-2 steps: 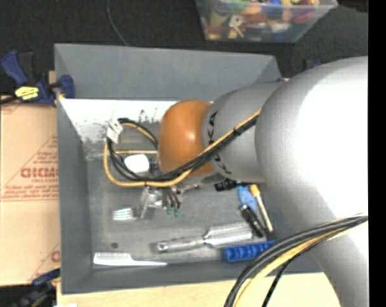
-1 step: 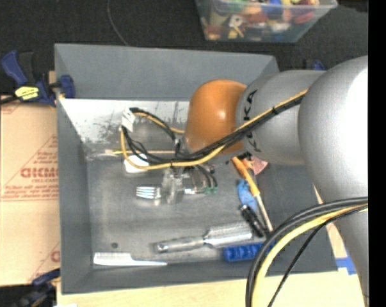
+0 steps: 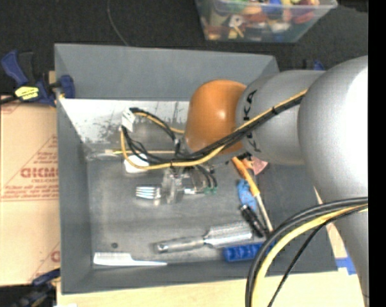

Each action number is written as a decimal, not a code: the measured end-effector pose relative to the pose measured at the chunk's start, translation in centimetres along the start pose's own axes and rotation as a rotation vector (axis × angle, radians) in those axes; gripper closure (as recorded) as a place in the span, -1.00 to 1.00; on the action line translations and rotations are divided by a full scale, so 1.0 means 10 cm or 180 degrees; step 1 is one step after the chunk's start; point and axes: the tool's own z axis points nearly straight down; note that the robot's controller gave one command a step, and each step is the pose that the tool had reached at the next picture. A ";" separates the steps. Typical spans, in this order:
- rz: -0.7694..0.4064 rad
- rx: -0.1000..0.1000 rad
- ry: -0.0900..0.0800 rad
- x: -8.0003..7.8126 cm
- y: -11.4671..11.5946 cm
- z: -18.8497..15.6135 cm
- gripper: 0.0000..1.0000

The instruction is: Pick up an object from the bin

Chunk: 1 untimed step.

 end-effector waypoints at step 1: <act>0.0542 -0.0001 -0.0008 0.40 -0.03 0.13 1.00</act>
Offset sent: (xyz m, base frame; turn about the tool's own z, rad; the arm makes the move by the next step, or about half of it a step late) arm -0.0041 -0.0051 0.0694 0.0476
